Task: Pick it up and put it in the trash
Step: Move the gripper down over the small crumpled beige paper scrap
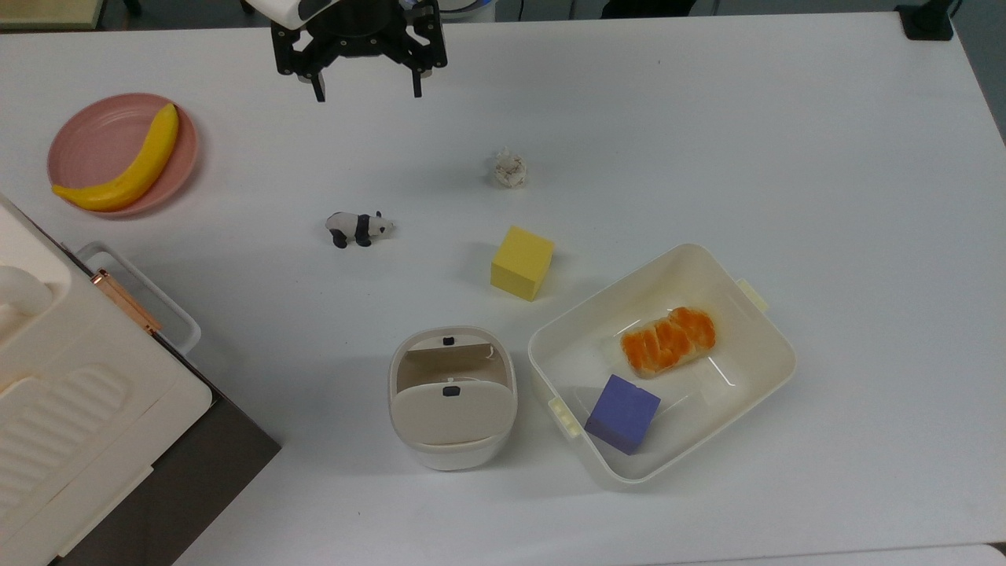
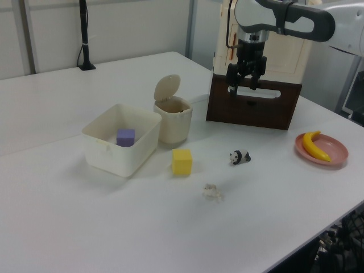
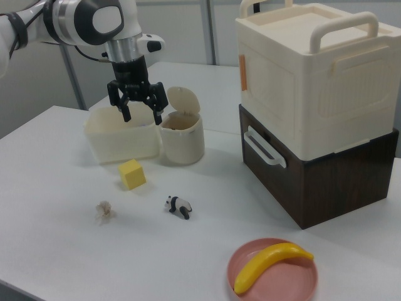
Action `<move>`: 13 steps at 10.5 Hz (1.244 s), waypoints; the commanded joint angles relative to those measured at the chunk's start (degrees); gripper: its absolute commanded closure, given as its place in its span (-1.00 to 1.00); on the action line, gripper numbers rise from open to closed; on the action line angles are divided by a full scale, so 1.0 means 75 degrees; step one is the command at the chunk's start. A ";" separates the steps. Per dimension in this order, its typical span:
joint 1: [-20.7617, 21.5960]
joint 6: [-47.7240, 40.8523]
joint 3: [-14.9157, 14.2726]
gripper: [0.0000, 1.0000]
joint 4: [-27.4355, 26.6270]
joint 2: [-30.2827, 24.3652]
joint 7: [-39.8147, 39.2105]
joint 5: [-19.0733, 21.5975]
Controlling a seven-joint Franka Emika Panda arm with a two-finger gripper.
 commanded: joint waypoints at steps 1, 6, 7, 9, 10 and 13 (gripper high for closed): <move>0.0044 -0.0127 -0.0031 -1.00 -0.0093 -0.0165 0.0112 -0.0033; 0.0009 -0.0092 -0.0008 -1.00 -0.0173 -0.0223 0.0124 -0.0009; -0.0003 -0.0092 0.0004 -1.00 -0.0243 -0.0223 0.0112 -0.0009; 0.0078 -0.0034 0.0051 -1.00 -0.0734 -0.0270 0.0042 0.0003; 0.0125 -0.0034 0.0086 -1.00 -0.1061 -0.0270 0.0019 0.0003; 0.0534 -0.0034 0.0098 -1.00 -0.1940 -0.0200 0.0065 0.0015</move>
